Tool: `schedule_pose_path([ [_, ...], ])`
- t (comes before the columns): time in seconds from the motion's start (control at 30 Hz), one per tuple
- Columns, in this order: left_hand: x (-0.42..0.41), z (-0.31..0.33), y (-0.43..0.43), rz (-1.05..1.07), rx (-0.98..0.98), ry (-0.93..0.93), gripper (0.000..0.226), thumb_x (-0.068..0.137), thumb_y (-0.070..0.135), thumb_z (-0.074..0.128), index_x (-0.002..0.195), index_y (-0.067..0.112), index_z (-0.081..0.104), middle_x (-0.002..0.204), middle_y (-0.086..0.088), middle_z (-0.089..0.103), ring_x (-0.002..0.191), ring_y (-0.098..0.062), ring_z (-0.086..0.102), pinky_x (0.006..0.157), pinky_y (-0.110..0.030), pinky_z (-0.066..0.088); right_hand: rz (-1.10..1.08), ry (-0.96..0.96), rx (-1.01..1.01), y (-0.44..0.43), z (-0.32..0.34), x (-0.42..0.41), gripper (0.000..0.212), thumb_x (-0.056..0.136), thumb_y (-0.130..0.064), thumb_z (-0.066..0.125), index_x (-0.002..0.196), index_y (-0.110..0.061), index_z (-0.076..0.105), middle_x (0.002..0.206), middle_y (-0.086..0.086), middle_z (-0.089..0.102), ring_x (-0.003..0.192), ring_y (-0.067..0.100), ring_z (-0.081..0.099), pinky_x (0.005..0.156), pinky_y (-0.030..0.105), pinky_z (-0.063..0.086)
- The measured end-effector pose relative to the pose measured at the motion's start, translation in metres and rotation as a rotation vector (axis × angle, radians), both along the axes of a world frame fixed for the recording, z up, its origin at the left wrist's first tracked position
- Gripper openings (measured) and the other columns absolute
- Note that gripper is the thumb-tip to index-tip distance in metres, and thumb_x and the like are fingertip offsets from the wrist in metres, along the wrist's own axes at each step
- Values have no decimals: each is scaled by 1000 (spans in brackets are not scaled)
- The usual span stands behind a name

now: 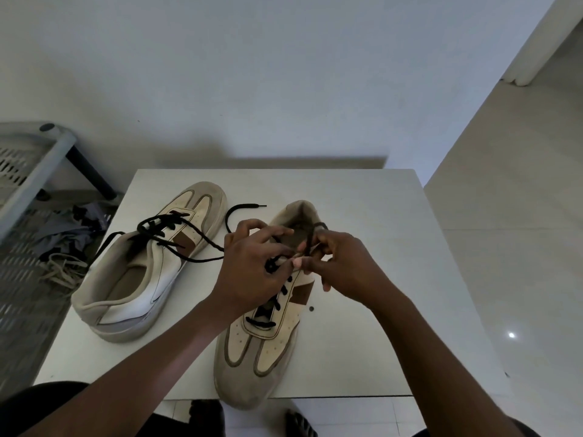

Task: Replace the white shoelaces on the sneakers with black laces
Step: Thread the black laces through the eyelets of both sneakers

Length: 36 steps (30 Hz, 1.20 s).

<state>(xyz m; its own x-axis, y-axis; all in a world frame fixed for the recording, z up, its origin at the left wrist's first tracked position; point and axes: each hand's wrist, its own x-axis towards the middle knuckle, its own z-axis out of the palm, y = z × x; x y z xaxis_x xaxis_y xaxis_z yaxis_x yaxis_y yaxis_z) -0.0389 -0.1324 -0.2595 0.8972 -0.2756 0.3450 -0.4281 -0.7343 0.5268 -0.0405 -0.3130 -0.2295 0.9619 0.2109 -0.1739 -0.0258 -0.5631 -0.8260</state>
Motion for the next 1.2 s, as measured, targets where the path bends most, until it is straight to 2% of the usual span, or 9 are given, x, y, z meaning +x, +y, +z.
schedule_pose_path([
  [0.2, -1, -2, 0, 18, -28, 22, 26, 70, 46, 57, 76, 25, 72, 127, 14, 59, 130, -17, 35, 91, -28, 16, 57, -26, 207, -7, 2, 0, 18, 88, -17, 67, 82, -1, 65, 69, -2, 71, 54, 11, 63, 54, 16, 46],
  [0.37, 1, -6, 4, 15, -42, -8, 20, 69, 44, 60, 70, 26, 69, 129, 10, 58, 131, -17, 33, 91, -29, 16, 15, -7, 860, -39, 13, 7, 18, 85, -9, 57, 70, -17, 63, 57, 1, 55, 48, 12, 45, 47, 20, 36],
  [0.47, 1, -5, 2, 11, -33, -32, 18, 70, 41, 59, 69, 25, 67, 126, 12, 59, 129, -15, 37, 90, -26, 16, -172, 47, 1073, -35, 13, 8, 30, 92, -13, 54, 65, -24, 63, 59, -2, 52, 48, 10, 41, 47, 19, 34],
  [0.57, 0, -8, 1, 20, -25, 4, 23, 72, 40, 53, 70, 21, 65, 122, 12, 62, 125, -15, 40, 86, -24, 15, -245, 140, 683, -23, 11, 7, 10, 95, -20, 56, 90, -16, 64, 70, -1, 66, 53, 11, 52, 48, 21, 41],
  [0.63, -1, -10, 1, 35, -23, 16, 24, 73, 41, 52, 72, 21, 64, 119, 13, 62, 123, -13, 41, 87, -25, 16, -98, 210, 289, -22, 9, 6, 21, 89, -31, 66, 104, -17, 59, 79, 1, 72, 55, 9, 57, 49, 21, 43],
  [0.7, -2, -10, 0, 39, -21, 13, 24, 75, 40, 50, 74, 20, 63, 117, 12, 63, 121, -13, 43, 88, -28, 19, 5, 225, 115, -18, 8, 3, 28, 83, -35, 72, 100, -18, 60, 80, 1, 72, 53, 7, 58, 46, 16, 41],
  [0.8, -3, -12, -2, 20, 51, -3, 26, 75, 45, 51, 83, 21, 59, 120, 9, 60, 122, -14, 41, 90, -33, 23, 33, 122, 39, -3, 3, -2, 24, 83, -33, 73, 91, -13, 62, 80, 0, 72, 48, 8, 59, 44, 10, 39],
  [1.03, -9, -17, -5, 39, 37, 55, 25, 74, 47, 58, 86, 28, 47, 127, 8, 50, 125, -12, 33, 90, -33, 23, 96, -47, -33, -3, -1, 0, 17, 89, -24, 67, 81, -8, 63, 74, -4, 71, 58, 9, 66, 60, 23, 49],
  [1.2, -8, -17, 0, 60, -79, 129, 35, 70, 33, 63, 97, 30, 42, 124, 18, 42, 119, -2, 34, 91, -32, 25, 95, 92, 864, -36, 21, 4, 22, 90, -10, 49, 73, -16, 62, 66, 1, 53, 52, 11, 45, 49, 19, 37],
])
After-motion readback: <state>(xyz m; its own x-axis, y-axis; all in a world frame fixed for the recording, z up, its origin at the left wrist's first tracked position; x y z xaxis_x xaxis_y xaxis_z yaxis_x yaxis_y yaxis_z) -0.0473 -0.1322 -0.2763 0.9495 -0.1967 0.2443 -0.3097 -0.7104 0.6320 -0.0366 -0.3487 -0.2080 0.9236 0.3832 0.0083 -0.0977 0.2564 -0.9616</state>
